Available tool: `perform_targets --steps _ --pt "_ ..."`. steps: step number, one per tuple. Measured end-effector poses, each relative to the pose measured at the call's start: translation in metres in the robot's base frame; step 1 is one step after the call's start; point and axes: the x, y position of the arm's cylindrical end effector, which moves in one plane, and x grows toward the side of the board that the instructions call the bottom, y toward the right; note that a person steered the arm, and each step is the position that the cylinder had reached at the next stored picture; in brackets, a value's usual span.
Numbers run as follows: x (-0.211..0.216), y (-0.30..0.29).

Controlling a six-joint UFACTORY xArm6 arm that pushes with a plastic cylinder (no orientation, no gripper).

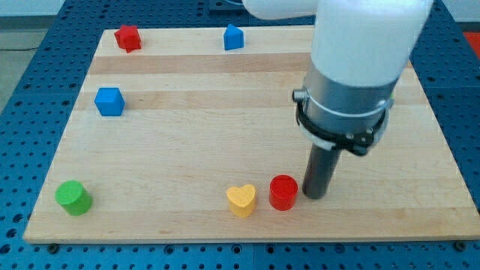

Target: Push the red circle into the yellow heart

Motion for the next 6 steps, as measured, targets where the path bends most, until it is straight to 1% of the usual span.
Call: perform_targets --steps 1,3,4,5,6 --pt "-0.006 -0.005" --pt "0.01 -0.042" --pt "-0.003 -0.043" --pt "-0.033 -0.08" --pt "-0.037 -0.157"
